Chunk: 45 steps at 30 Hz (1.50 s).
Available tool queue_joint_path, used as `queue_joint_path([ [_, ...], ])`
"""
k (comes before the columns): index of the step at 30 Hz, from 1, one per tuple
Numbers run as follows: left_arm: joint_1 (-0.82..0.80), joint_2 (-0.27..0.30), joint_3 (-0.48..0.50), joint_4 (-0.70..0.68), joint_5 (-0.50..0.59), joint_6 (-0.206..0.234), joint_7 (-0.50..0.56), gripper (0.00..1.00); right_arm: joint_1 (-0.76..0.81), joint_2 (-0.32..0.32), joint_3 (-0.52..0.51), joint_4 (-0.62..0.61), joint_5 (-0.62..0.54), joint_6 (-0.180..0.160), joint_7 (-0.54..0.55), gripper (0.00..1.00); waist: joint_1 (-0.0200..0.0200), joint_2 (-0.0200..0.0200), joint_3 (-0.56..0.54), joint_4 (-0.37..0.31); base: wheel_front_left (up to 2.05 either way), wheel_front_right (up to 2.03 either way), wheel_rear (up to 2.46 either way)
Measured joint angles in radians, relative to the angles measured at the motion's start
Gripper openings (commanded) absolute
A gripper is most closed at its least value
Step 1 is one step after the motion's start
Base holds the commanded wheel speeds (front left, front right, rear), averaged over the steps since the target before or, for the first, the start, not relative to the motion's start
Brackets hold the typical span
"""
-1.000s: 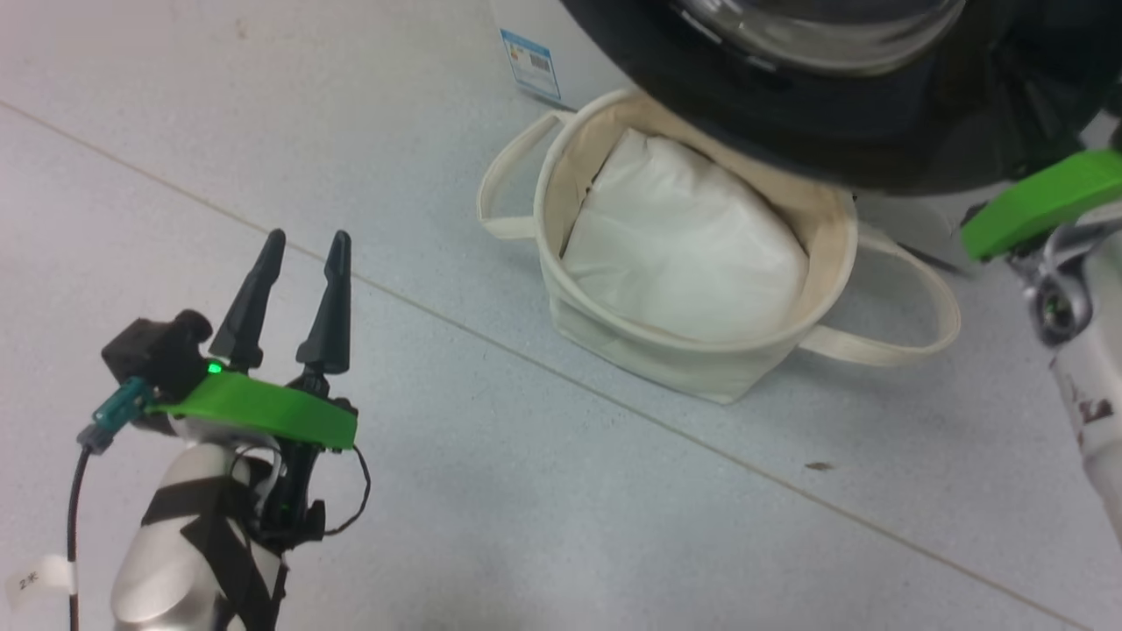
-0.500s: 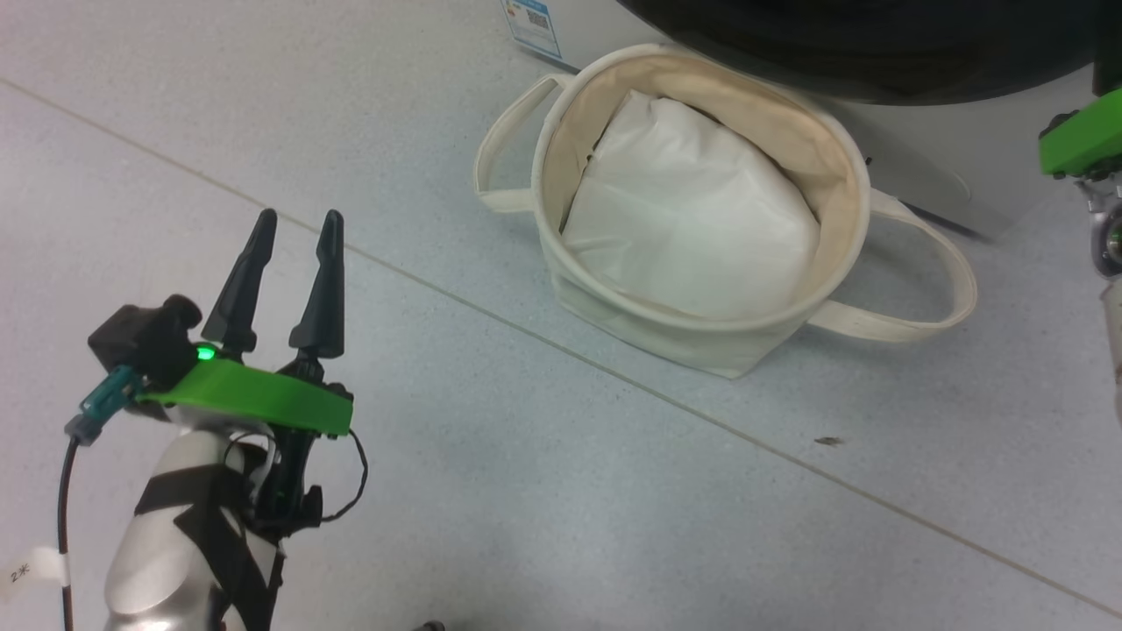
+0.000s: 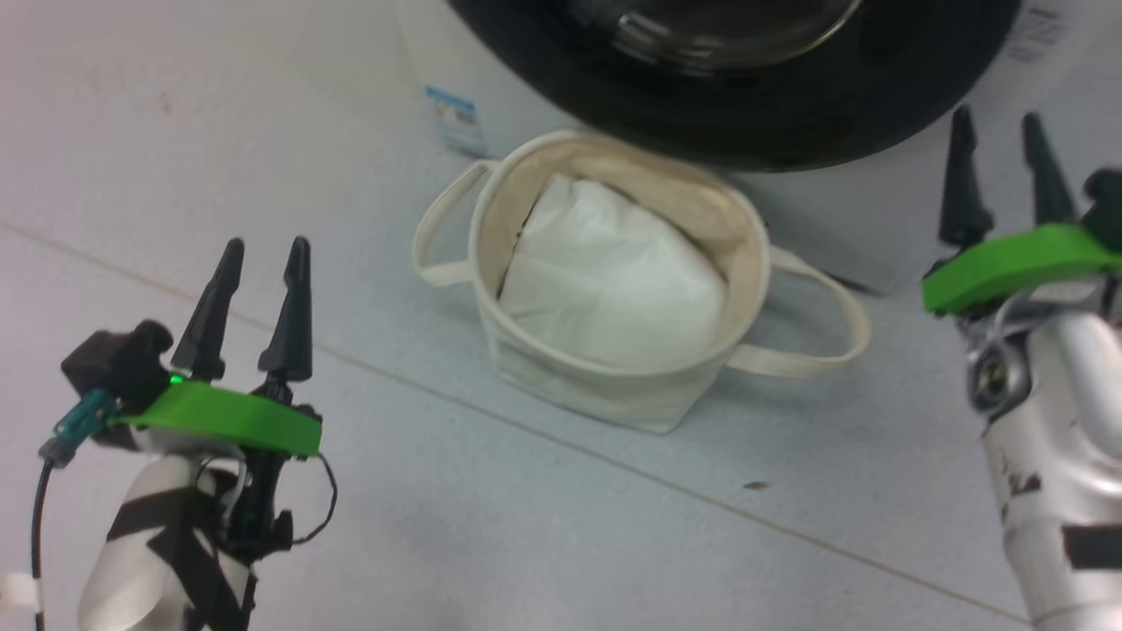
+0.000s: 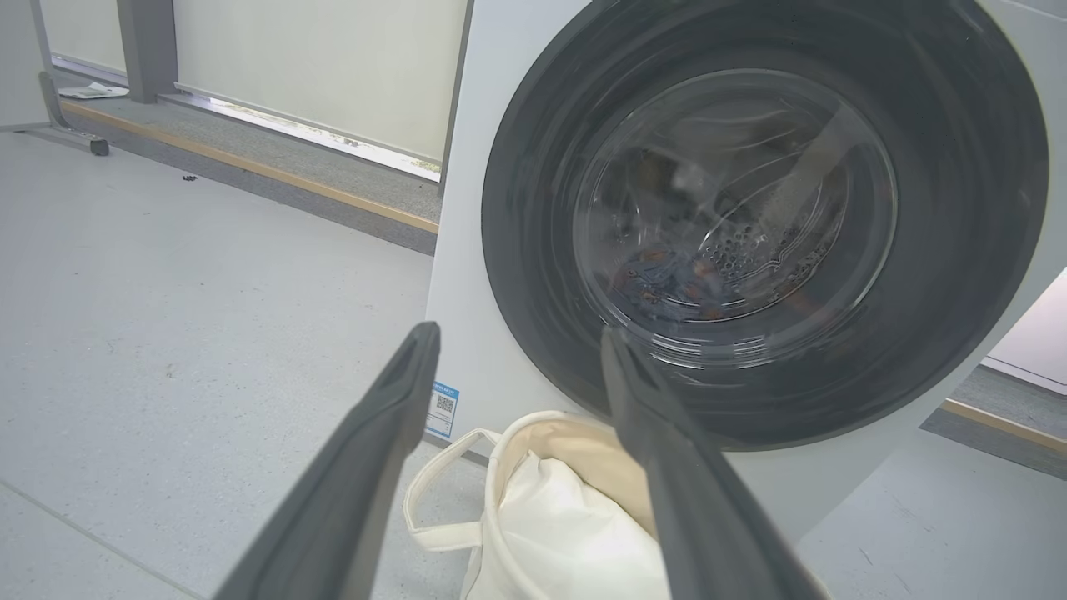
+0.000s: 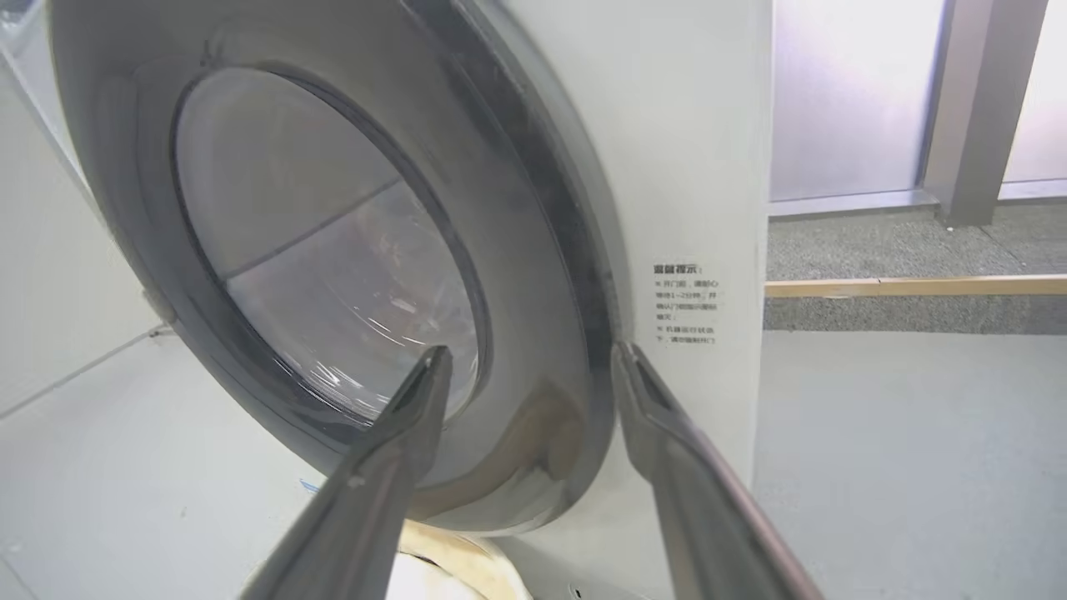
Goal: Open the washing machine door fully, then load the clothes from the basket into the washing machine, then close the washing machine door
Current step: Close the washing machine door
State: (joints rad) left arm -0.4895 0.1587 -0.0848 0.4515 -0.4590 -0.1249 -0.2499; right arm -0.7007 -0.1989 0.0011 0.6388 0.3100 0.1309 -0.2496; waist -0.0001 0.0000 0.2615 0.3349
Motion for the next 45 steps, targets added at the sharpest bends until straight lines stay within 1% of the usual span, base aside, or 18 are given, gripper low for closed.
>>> queue_joint_path([
  [4, 0.059, 0.015, 0.026, 0.017, 0.000, 0.000, 0.000, 1.00, 0.115, 0.028, 0.037, -0.099, 0.026, 0.000, 0.000, 1.00, -0.0002, 0.0000, -0.064, -0.058, 0.00, 0.00, 0.00],
  [7, 0.104, 0.016, 0.051, 0.047, -0.002, 0.000, 0.000, 1.00, 0.201, 0.034, 0.087, -0.154, 0.050, 0.000, 0.000, 1.00, -0.0003, 0.0000, -0.110, -0.112, 0.00, 0.00, 0.00],
  [9, 0.127, 0.020, 0.046, 0.057, -0.028, 0.000, 0.000, 1.00, 0.253, 0.035, 0.108, -0.183, 0.070, 0.000, 0.000, 1.00, -0.0003, 0.0000, -0.137, -0.151, 0.00, 0.00, 0.00],
  [14, 0.149, 0.042, 0.022, 0.037, -0.101, 0.000, 0.000, 1.00, 0.339, 0.034, 0.107, -0.235, 0.111, 0.000, 0.000, 1.00, -0.0002, 0.0000, -0.199, -0.236, 0.00, 0.00, 0.00],
  [18, 0.177, 0.070, 0.006, 0.022, -0.127, 0.000, 0.000, 1.00, 0.397, 0.034, 0.116, -0.263, 0.123, 0.000, 0.000, 1.00, -0.0002, 0.0000, -0.236, -0.290, 0.00, 0.00, 0.00],
  [21, 0.193, 0.076, -0.002, 0.012, -0.143, 0.000, 0.000, 1.00, 0.433, 0.033, 0.116, -0.284, 0.123, 0.000, 0.000, 1.00, -0.0001, 0.0000, -0.254, -0.319, 0.00, 0.00, 0.00],
  [27, 0.196, 0.088, 0.005, 0.002, -0.144, 0.000, 0.000, 1.00, 0.476, 0.034, 0.112, -0.332, 0.137, 0.000, 0.000, 1.00, 0.0001, 0.0000, -0.268, -0.345, 0.00, 0.00, 0.00],
  [38, 0.204, 0.086, 0.019, -0.020, -0.132, 0.000, 0.000, 1.00, 0.497, 0.034, 0.110, -0.332, 0.136, 0.000, 0.000, 1.00, 0.0000, 0.0000, -0.275, -0.342, 0.00, 0.00, 0.00],
  [45, 0.204, 0.086, 0.023, -0.021, -0.124, 0.000, 0.000, 1.00, 0.497, 0.033, 0.083, -0.312, 0.121, 0.000, 0.000, 1.00, 0.0001, 0.0000, -0.278, -0.336, 0.00, 0.00, 0.00],
])
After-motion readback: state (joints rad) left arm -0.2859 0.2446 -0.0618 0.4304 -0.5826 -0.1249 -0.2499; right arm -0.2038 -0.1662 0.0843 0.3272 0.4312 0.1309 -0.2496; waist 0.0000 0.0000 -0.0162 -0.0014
